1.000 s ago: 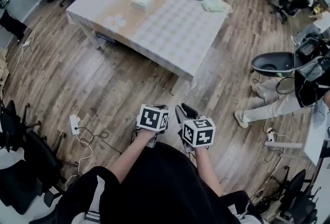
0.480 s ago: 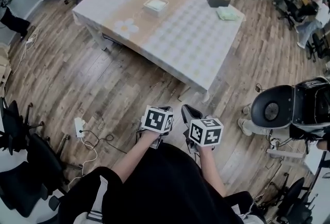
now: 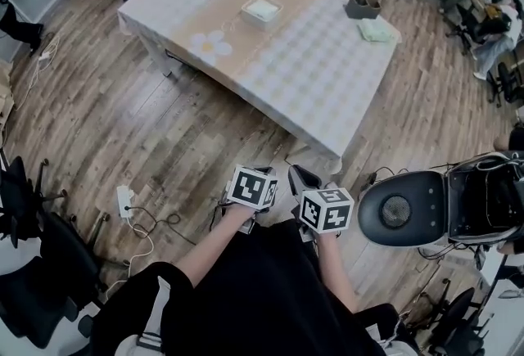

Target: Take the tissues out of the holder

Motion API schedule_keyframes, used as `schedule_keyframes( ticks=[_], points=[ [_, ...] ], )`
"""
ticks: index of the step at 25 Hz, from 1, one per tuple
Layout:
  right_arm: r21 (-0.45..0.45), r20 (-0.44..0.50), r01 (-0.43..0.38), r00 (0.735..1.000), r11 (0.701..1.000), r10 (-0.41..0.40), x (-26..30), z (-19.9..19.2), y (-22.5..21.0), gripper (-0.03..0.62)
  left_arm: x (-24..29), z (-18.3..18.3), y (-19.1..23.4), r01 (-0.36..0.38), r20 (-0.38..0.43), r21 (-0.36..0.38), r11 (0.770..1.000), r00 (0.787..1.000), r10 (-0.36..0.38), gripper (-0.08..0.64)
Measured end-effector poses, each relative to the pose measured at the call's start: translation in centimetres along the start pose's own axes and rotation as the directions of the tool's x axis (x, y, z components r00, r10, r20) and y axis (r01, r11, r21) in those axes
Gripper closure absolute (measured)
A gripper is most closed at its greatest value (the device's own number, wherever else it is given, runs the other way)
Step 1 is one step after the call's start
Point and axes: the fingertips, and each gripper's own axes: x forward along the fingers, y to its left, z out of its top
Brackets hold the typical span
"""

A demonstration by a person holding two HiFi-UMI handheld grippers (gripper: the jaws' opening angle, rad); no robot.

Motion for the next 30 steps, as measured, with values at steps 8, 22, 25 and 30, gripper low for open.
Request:
schedule_keyframes(
  ticks=[8,22,25,30],
  points=[
    [0.01,-0.027,0.009,1.0,1.0,-0.009,1.5,0.8,-0.5,0.561,0.4,0.5,1.3,0.006,-0.015,-0.04,0.999,1.0,-0.007,0.56],
    [-0.035,-0.052,-0.032,0.998,0.999,0.03,5.3,5.1,-5.2,0.56,3.5,6.0,3.2,-0.066,-0.016,-0.053,0.996,0.998,0.065,0.56],
    [-0.069,-0.053,-0.054,0.997,0.996,0.05,6.3,7.3,-6.5,0.56,4.5,8.5,3.3,-0.09,-0.01,-0.038,0.995,0.996,0.09,0.56],
    [-0.091,-0.061,-0.099,0.994,0.991,0.094,8.2,10.7,-8.8,0.558,6.2,12.5,3.4,-0.108,0.0,-0.061,0.992,0.994,0.108,0.56]
  ],
)
